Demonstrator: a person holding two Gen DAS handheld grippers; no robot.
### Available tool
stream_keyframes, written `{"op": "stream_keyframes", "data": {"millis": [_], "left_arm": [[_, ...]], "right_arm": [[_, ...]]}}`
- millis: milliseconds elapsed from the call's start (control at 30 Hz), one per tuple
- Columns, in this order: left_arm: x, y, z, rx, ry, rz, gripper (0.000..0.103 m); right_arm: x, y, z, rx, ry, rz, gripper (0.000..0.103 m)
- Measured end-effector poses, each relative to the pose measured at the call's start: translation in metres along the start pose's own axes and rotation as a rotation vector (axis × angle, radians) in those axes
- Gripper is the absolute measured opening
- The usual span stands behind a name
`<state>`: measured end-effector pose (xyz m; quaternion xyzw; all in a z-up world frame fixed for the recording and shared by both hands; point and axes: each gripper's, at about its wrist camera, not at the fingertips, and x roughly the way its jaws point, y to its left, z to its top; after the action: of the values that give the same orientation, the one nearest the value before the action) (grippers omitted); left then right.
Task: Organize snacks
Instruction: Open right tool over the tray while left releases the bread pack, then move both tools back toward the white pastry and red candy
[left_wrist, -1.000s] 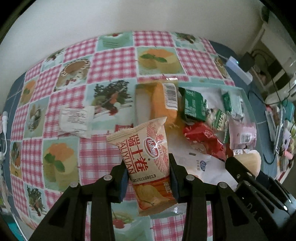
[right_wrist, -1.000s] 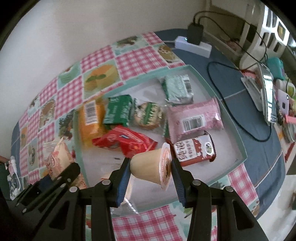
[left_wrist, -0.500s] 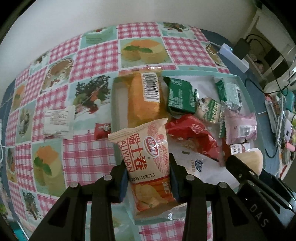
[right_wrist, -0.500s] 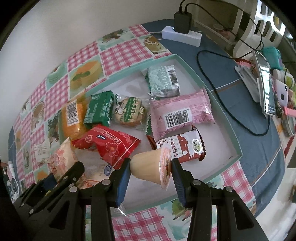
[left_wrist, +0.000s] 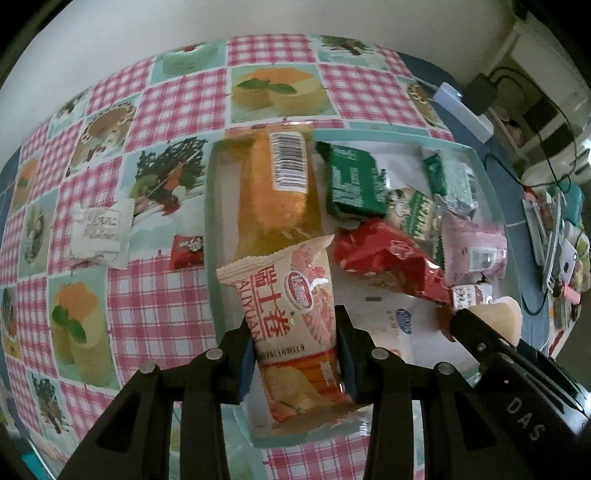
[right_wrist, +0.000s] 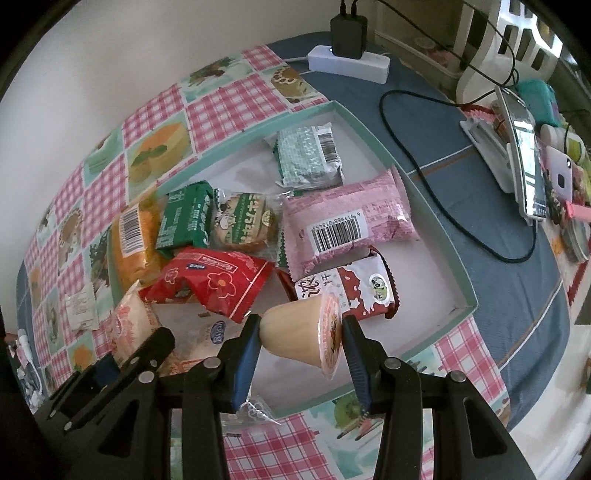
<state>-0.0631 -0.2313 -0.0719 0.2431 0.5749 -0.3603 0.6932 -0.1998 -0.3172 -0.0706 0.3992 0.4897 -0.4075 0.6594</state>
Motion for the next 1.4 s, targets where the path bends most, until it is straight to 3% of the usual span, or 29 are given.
{"op": "stream_keyframes", "data": {"millis": [67, 167, 633, 667, 700, 967, 1300, 1400], "left_arm": [[0.001, 0.005, 0.001, -0.017, 0.001, 0.01, 0.043], [0.0, 0.01, 0.003, -0.037, -0.002, 0.006, 0.06], [-0.022, 0.035, 0.005, -0.113, -0.016, 0.058, 0.072], [-0.024, 0.038, 0.006, -0.121, -0.017, 0.066, 0.073], [-0.025, 0.042, 0.006, -0.13, -0.019, 0.075, 0.081], [-0.021, 0.058, 0.006, -0.174, 0.007, 0.122, 0.091], [-0.018, 0.06, 0.005, -0.186, 0.02, 0.134, 0.093], [-0.018, 0.061, 0.005, -0.183, 0.015, 0.138, 0.093]], "right_arm": [[0.0, -0.001, 0.001, 0.003, 0.004, 0.001, 0.047], [0.0, -0.001, 0.001, 0.001, 0.002, 0.003, 0.047], [-0.015, 0.005, 0.006, -0.014, -0.036, 0.009, 0.048], [-0.015, 0.005, 0.006, -0.015, -0.034, 0.009, 0.048], [-0.015, 0.005, 0.005, -0.017, -0.03, 0.008, 0.049], [-0.011, 0.007, 0.005, -0.031, -0.016, -0.01, 0.075], [-0.009, 0.011, 0.005, -0.051, -0.015, -0.027, 0.091], [-0.01, 0.01, 0.005, -0.049, -0.021, -0.03, 0.091]]}}
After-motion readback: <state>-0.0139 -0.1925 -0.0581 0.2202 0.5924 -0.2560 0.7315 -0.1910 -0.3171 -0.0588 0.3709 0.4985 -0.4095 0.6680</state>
